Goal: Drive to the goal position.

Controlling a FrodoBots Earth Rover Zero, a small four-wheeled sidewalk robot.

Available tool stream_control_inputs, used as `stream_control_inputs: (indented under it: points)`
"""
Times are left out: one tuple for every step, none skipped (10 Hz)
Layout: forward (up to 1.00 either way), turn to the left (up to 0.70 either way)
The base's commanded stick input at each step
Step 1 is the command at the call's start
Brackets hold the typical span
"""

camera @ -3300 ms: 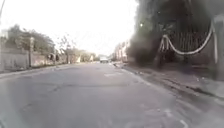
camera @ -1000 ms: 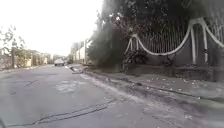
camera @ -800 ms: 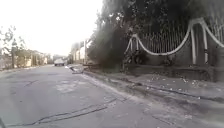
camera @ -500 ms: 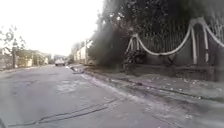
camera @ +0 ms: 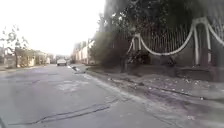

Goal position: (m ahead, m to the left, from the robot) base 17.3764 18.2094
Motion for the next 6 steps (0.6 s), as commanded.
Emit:
stream_control_inputs:
  points:
    - [1.0, 0.44]
    - [1.0, 0.44]
    - [1.0, 0.44]
    - [1.0, 0.44]
    - [1.0, 0.44]
    - [1.0, 0.44]
